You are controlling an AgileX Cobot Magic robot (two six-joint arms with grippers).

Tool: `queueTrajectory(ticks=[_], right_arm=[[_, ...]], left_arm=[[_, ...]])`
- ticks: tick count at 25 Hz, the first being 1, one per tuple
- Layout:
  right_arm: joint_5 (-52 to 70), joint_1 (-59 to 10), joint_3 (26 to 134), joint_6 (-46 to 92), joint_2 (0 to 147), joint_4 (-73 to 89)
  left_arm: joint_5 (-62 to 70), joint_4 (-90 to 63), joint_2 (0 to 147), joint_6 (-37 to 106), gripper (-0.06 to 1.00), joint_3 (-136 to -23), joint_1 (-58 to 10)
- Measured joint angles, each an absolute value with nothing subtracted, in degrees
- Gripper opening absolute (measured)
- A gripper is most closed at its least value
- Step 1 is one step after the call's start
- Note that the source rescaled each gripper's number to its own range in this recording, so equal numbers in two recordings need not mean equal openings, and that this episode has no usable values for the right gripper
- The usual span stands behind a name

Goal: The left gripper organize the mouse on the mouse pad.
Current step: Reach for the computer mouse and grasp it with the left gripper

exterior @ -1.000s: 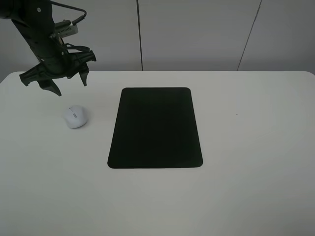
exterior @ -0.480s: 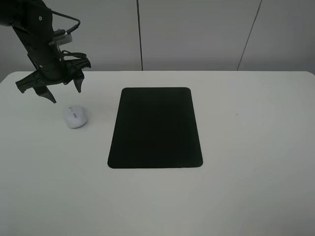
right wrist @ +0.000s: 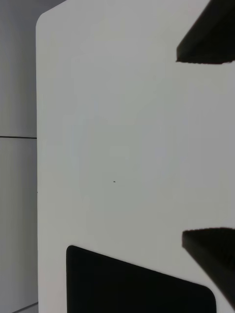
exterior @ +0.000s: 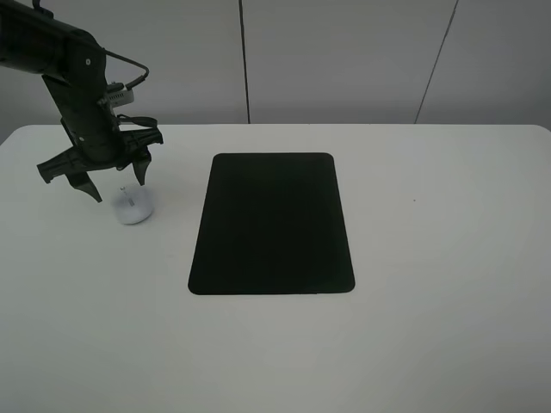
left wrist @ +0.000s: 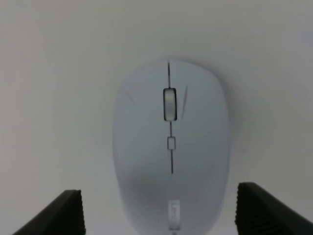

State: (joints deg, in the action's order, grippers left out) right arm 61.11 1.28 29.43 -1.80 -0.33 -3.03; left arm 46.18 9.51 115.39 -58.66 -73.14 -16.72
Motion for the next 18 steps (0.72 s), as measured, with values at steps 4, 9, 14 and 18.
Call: queueTrajectory(ticks=[4,9,14,18], right_arm=[[61.1,1.3,29.4,-1.8,-0.3,-3.1],[61.1,1.3,29.4,-1.8,-0.3,-3.3],[61.1,1.3,29.4,-1.8,-0.3,-3.3],[61.1,1.3,29.4,-1.8,-0.3,-3.3]], left_arm=[[44.6,9.5,115.5,-58.6,0.19,-73.1,-16.6],[45.8,9.5,115.5,-58.4,0.19,-73.1,-16.7],[48.4,9.5,115.5,-58.0,0.19,-73.1,-16.7],[48.5,9.5,115.5,-58.0,0.19,-73.1,-16.7]])
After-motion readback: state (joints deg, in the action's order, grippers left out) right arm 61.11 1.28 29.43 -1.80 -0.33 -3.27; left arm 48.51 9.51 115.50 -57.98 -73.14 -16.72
